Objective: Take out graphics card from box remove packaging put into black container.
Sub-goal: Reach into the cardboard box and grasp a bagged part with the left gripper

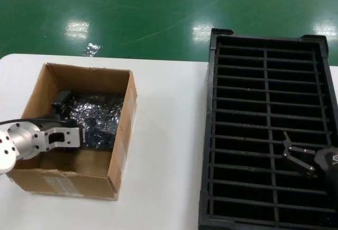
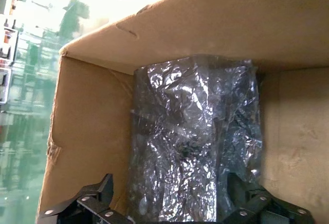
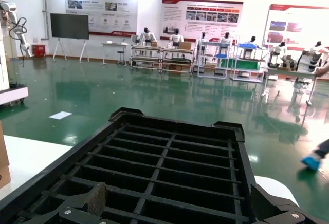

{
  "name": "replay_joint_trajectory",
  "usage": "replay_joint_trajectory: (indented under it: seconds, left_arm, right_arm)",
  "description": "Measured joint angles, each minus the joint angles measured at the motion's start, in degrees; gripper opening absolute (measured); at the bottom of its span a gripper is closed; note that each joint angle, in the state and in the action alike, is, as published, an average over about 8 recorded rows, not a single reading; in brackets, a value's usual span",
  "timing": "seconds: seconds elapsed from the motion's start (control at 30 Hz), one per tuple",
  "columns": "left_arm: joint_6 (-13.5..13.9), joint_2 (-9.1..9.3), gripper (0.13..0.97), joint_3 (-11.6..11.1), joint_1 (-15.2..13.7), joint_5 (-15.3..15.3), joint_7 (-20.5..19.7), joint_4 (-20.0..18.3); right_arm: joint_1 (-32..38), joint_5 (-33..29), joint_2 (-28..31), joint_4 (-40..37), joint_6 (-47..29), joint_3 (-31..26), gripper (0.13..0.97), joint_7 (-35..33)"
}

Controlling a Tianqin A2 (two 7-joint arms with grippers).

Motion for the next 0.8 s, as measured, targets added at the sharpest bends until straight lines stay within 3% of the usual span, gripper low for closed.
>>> replay_joint_trajectory:
  seconds: [0.2, 0.47, 0.6, 0.8]
  left_arm:
    - [-1.6, 0.28, 0.743, -0.3, 0.1, -1.5, 2.4, 0.8]
    - [-2.8, 0.36, 0.538, -0.5, 0.4, -2.8, 4.6, 0.9]
    - [-3.2, 0.23, 0.538, -0.4, 0.6, -3.1, 5.2, 0.8]
    - [-3.5, -0.41, 0.390, -0.5, 1.4, -2.6, 4.9, -0.4]
  right_arm:
    - [0.0, 0.0, 0.0, 0.0, 0.0, 0.0, 0.966, 0.0]
    - [0.0, 0.0, 0.0, 0.0, 0.0, 0.0, 0.966, 0.0]
    - [0.0, 0.0, 0.0, 0.0, 0.0, 0.0, 0.966, 0.0]
    - [0.0, 0.0, 0.0, 0.0, 0.0, 0.0, 0.966, 0.0]
